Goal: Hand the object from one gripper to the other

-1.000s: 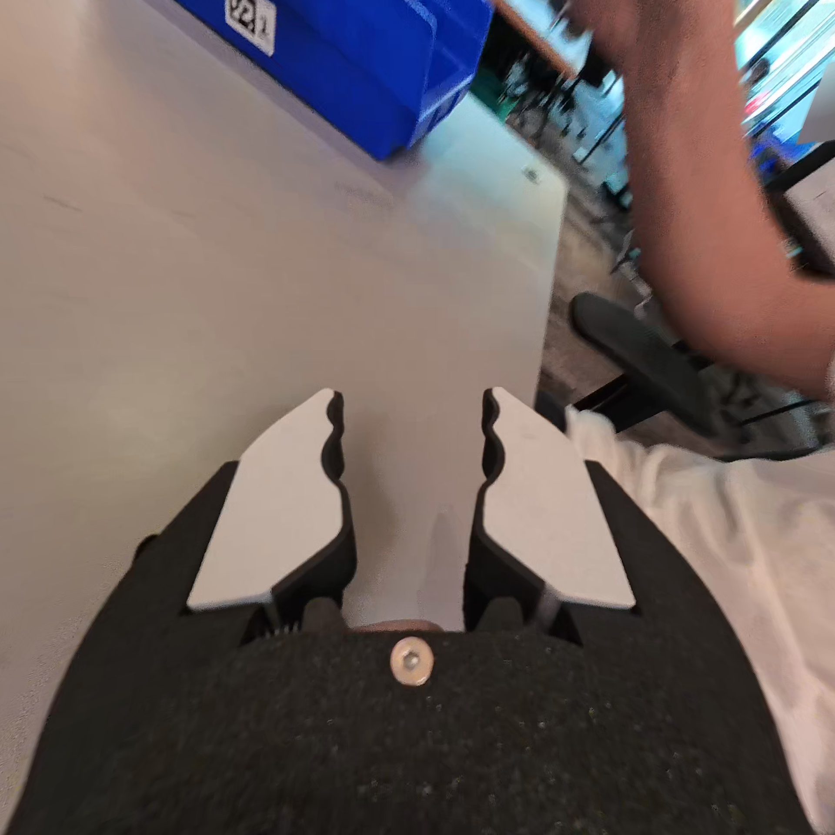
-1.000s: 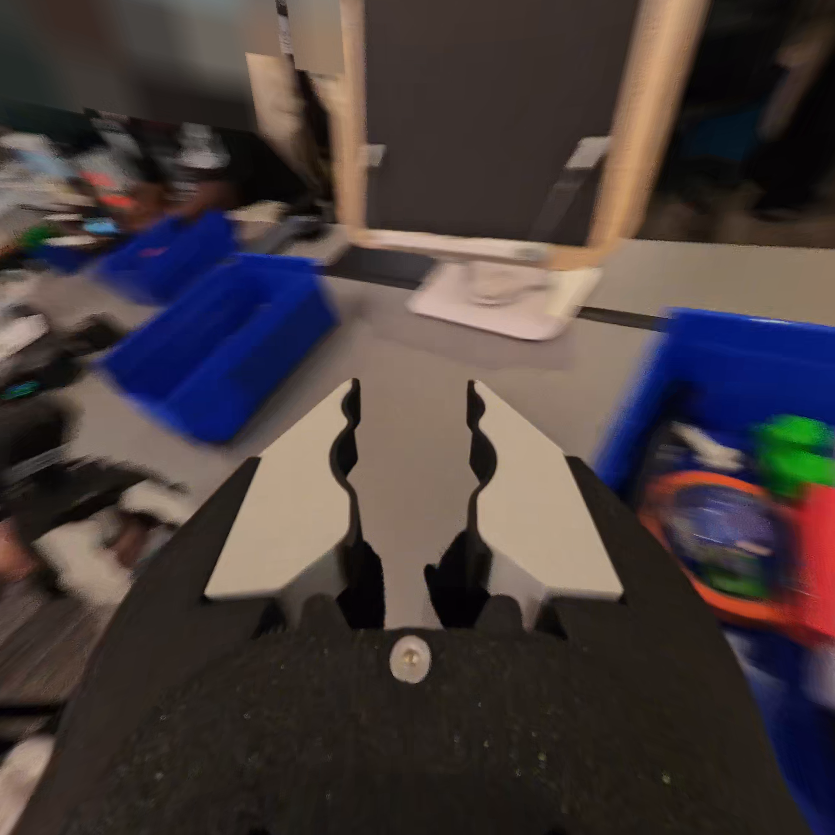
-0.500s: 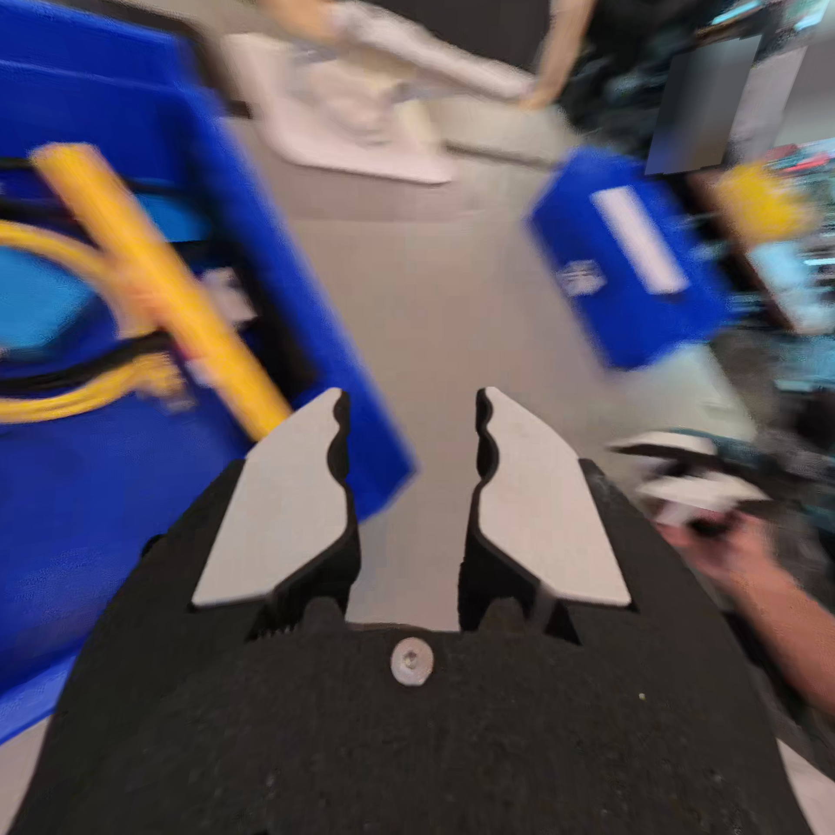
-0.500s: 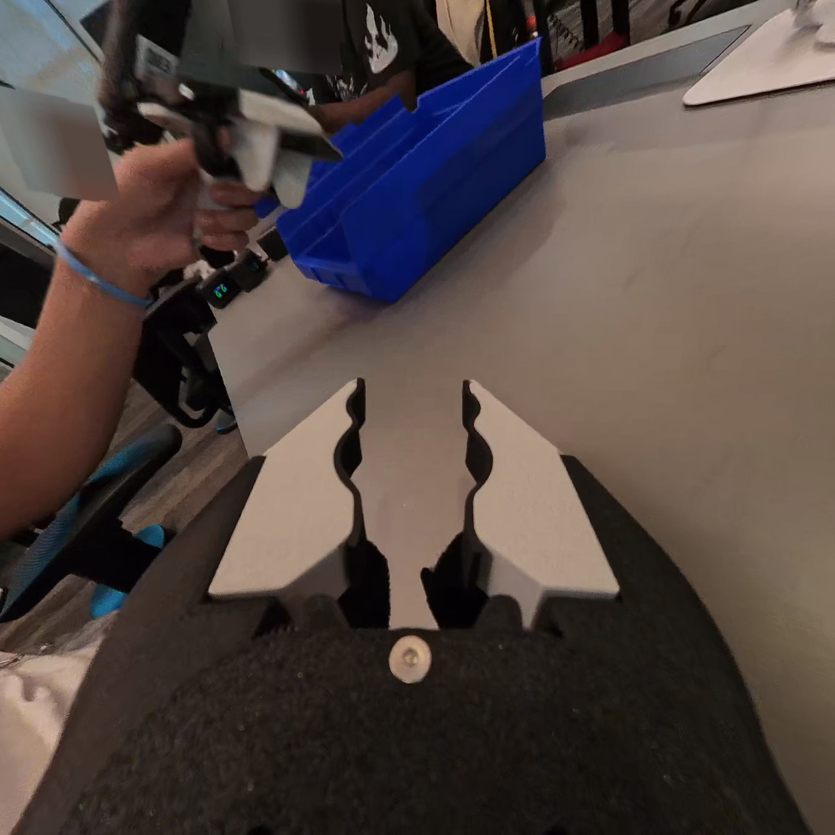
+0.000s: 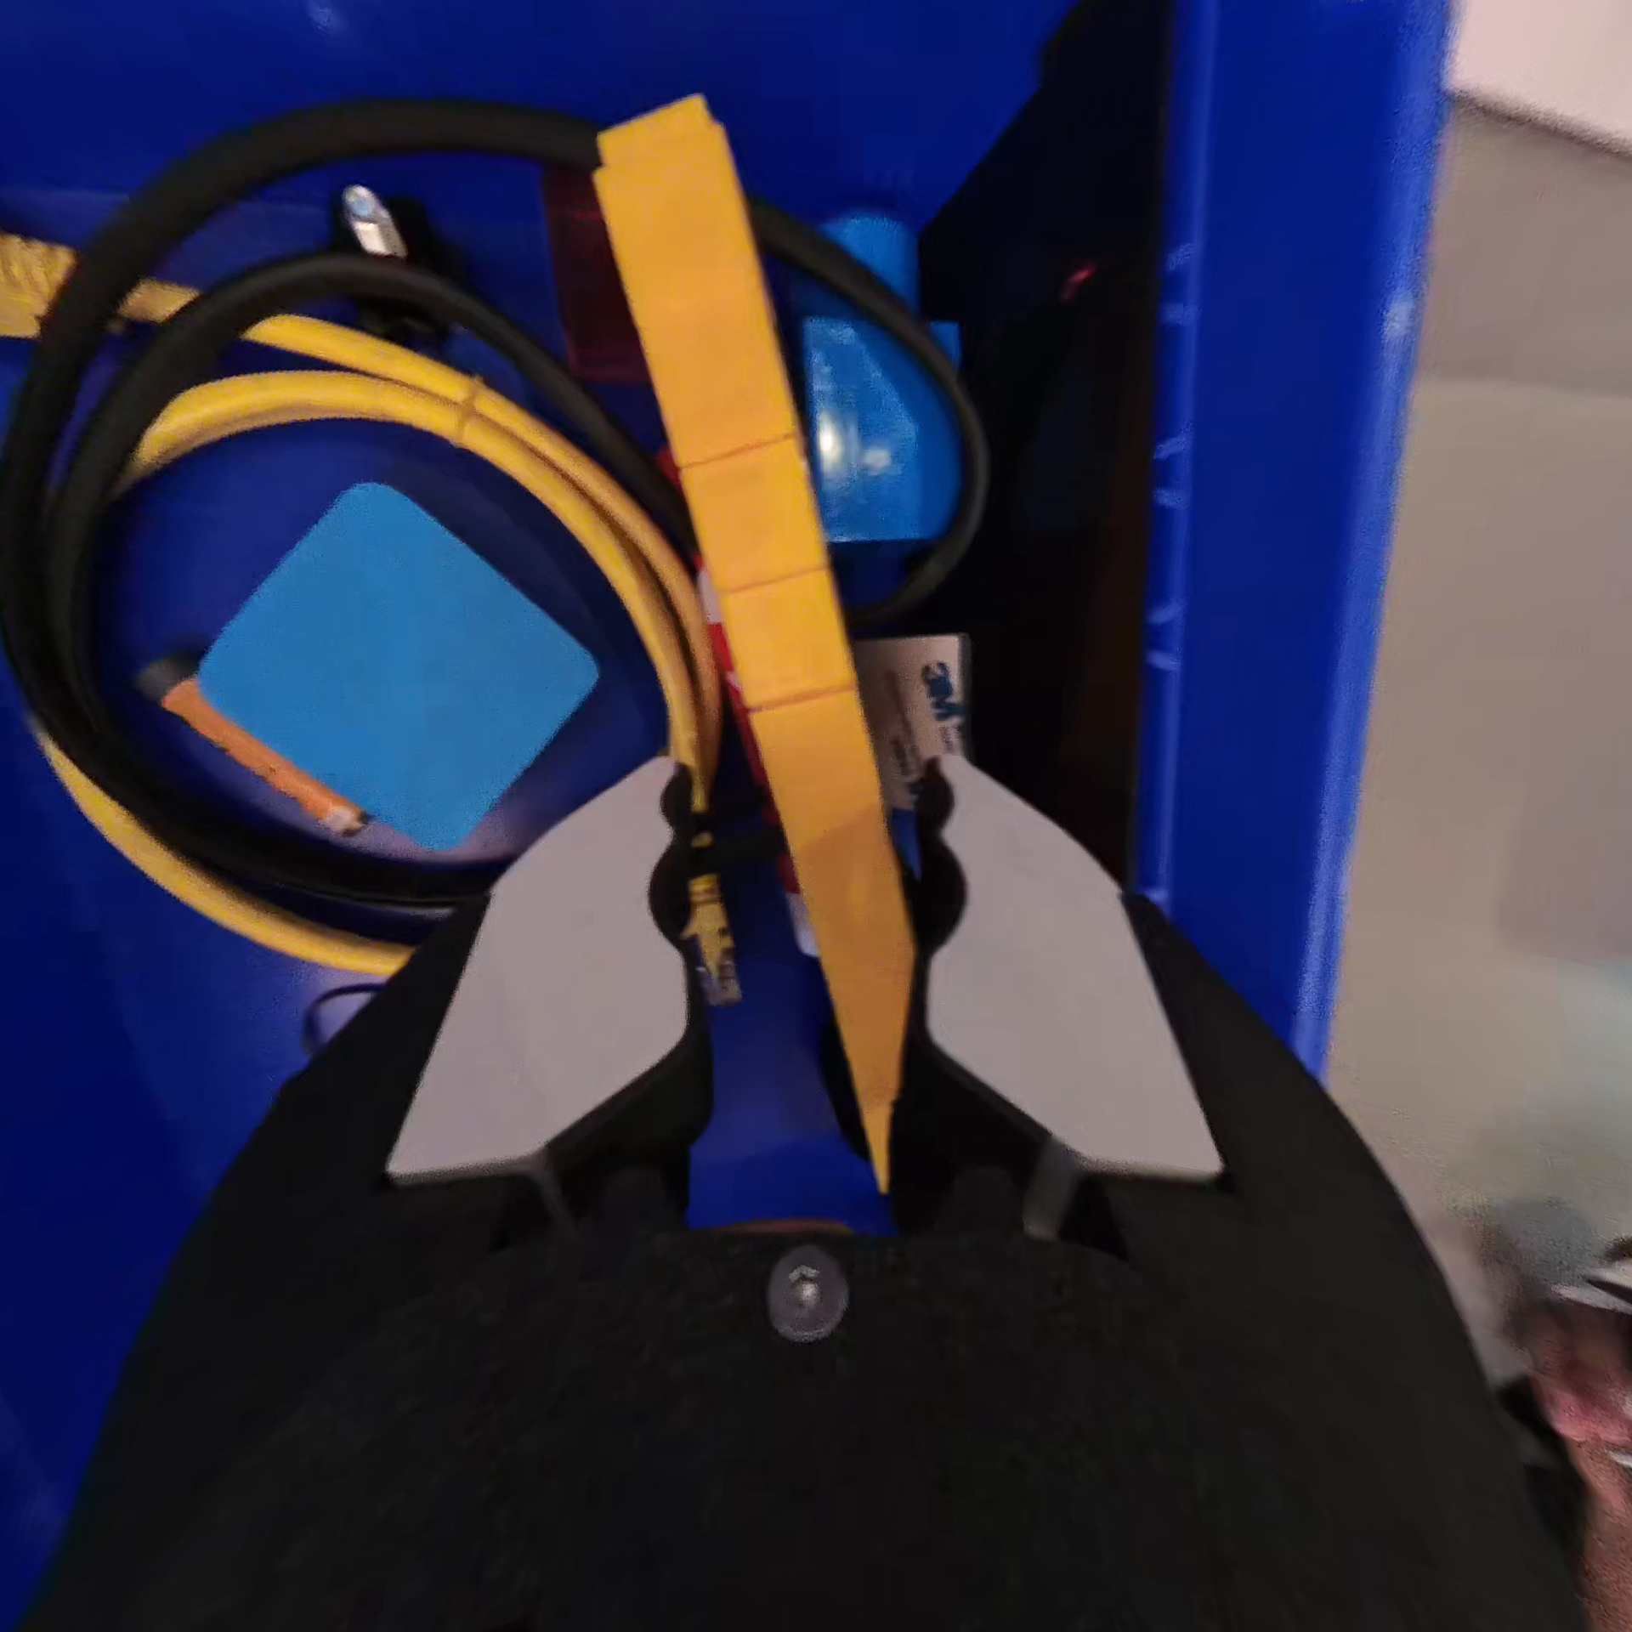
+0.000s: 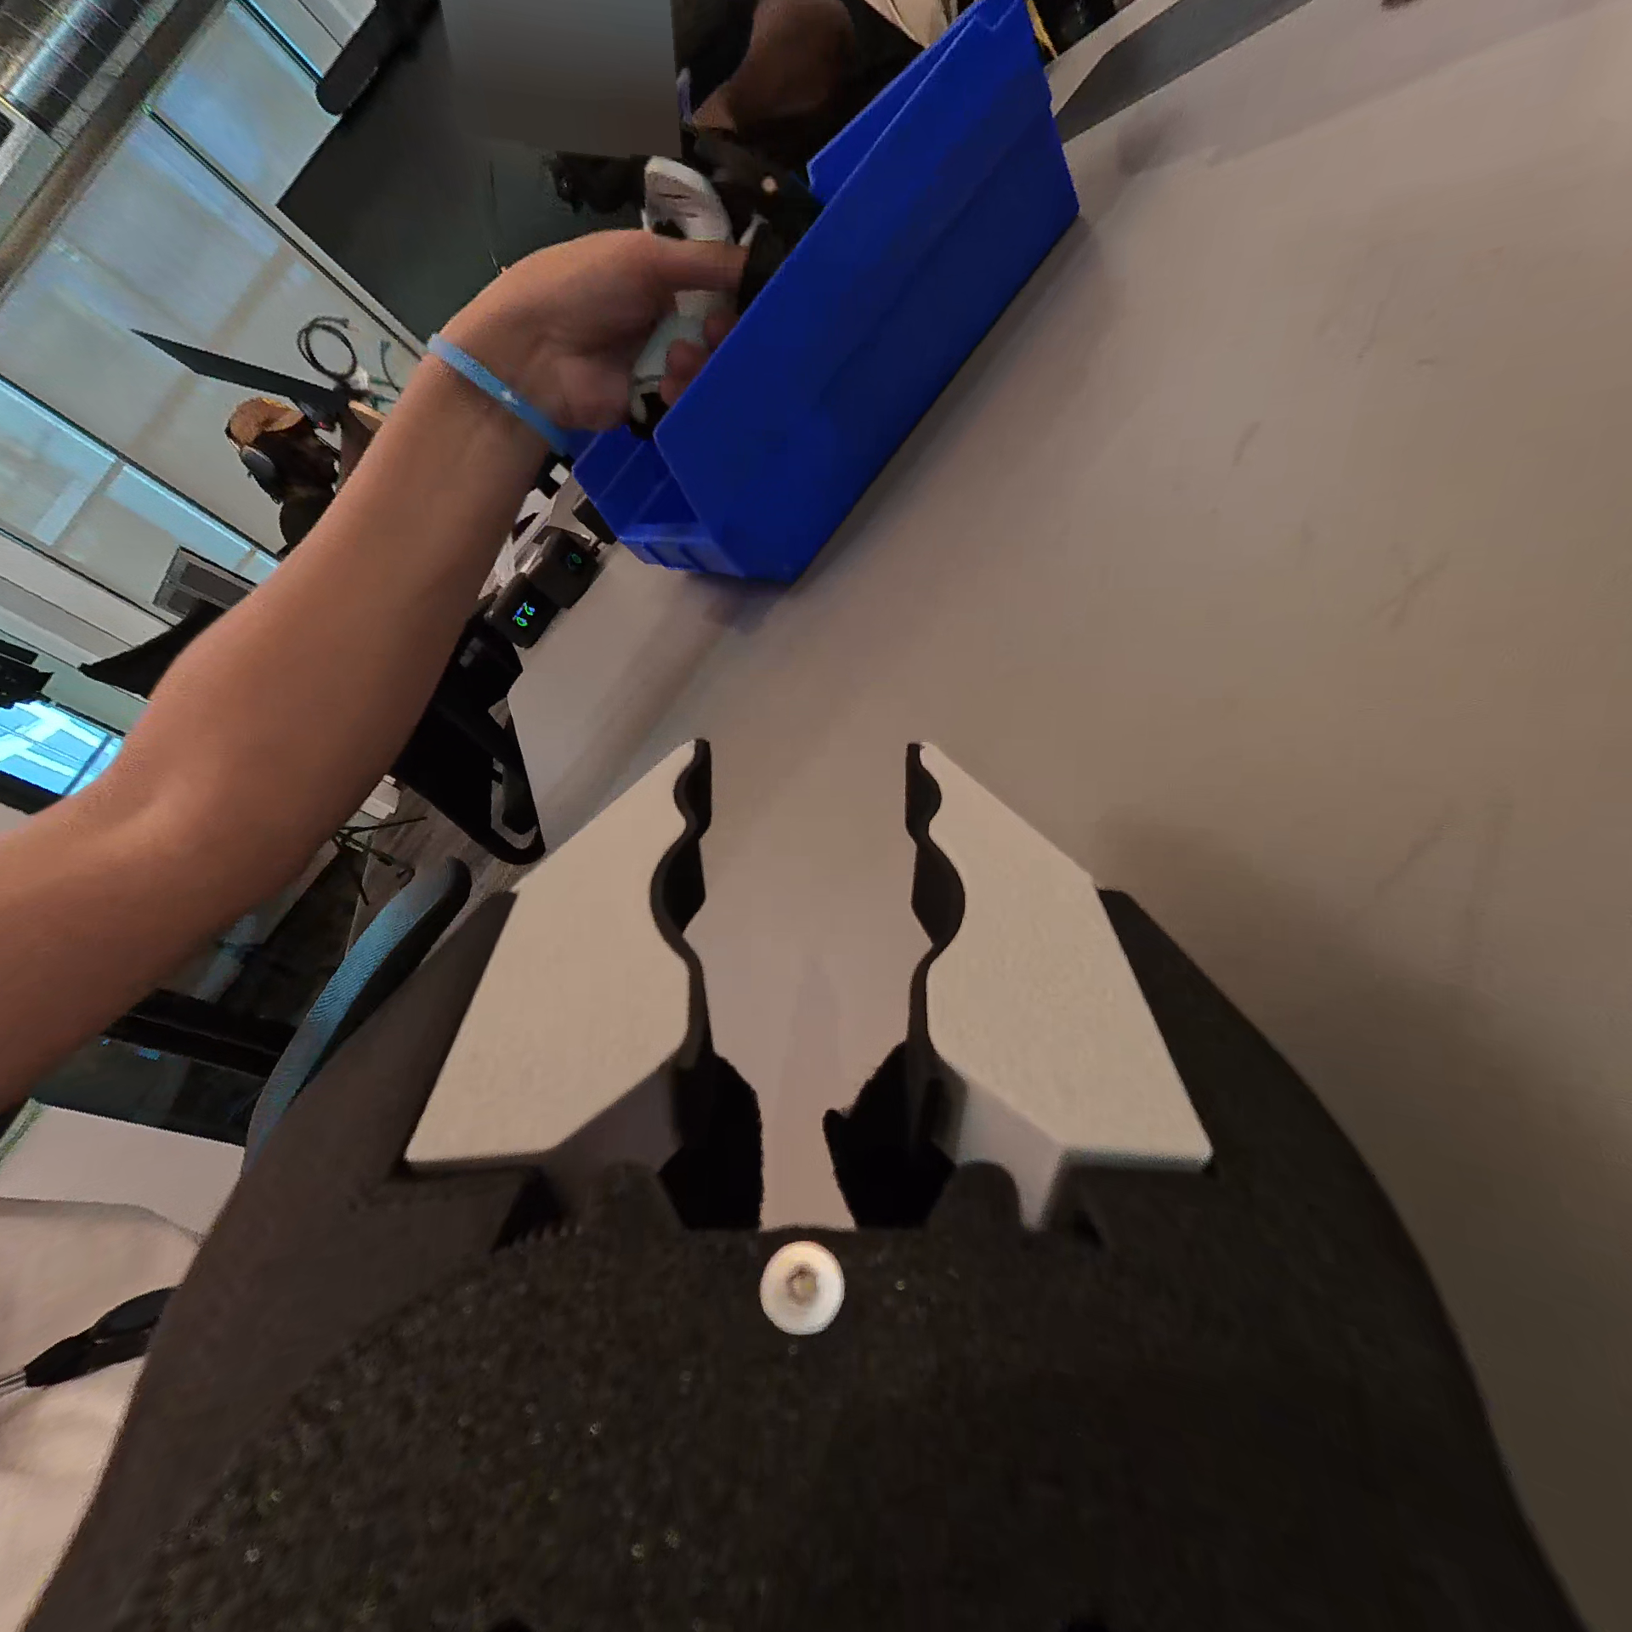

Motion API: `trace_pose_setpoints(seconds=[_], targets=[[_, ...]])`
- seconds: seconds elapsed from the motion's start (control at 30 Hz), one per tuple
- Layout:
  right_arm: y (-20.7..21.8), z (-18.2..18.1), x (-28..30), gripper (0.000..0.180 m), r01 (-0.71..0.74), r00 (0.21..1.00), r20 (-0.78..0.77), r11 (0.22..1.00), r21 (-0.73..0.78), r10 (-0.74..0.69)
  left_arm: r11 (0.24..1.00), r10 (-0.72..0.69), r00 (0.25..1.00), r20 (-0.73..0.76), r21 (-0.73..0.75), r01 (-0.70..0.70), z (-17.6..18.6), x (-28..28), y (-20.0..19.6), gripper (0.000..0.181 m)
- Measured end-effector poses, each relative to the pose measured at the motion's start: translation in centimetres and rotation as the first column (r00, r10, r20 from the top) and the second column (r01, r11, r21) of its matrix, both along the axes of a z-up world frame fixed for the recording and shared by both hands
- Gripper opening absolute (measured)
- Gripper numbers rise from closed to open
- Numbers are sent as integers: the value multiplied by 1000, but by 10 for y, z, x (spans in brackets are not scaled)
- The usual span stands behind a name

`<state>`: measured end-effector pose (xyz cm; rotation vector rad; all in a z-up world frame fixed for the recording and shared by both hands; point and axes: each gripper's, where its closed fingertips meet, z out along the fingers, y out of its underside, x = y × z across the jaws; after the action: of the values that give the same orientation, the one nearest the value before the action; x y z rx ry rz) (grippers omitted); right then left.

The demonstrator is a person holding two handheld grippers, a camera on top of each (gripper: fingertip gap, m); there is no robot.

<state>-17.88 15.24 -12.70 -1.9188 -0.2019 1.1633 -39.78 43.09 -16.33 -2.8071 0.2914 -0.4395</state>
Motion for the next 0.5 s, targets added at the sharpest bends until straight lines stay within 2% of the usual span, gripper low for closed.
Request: trace_pose_setpoints(seconds=[0.07, 0.23, 0.3, 0.37, 0.4, 0.43, 0.47, 0.5], targets=[[-2, -1, -2, 44, -8, 1000, 13, 1000, 2, 8, 999, -40, 998, 47, 8, 40, 0, 6, 0, 26], [-5, 2, -4, 44, -17, 998, 60, 999, 39, 15, 978, -87, 981, 175, 200, 51, 30, -3, 4, 23], [-4, 6, -3, 44, -27, 996, 81, 997, 78, 21, 955, -110, 943, 314, 297, 13, 61, -8, -2, 23], [-1, 15, -2, 44, -31, 997, 68, 991, 129, 23, 909, -185, 827, 531, 412, -61, 109, -8, -17, 23], [1, 22, -3, 45, -39, 999, 44, 987, 155, 33, 879, -238, 733, 637, 463, -116, 136, -7, -30, 23], [3, 30, -6, 45, -51, 999, 9, 985, 165, 50, 844, -320, 606, 728, 510, -167, 164, -3, -51, 23], [5, 39, -11, 45, -72, 996, -36, 984, 163, 79, 812, -402, 489, 774, 548, -199, 185, 2, -75, 23], [6, 50, -19, 45, -110, 989, -86, 981, 157, 124, 786, -473, 407, 781, 583, -205, 198, 10, -101, 23]])
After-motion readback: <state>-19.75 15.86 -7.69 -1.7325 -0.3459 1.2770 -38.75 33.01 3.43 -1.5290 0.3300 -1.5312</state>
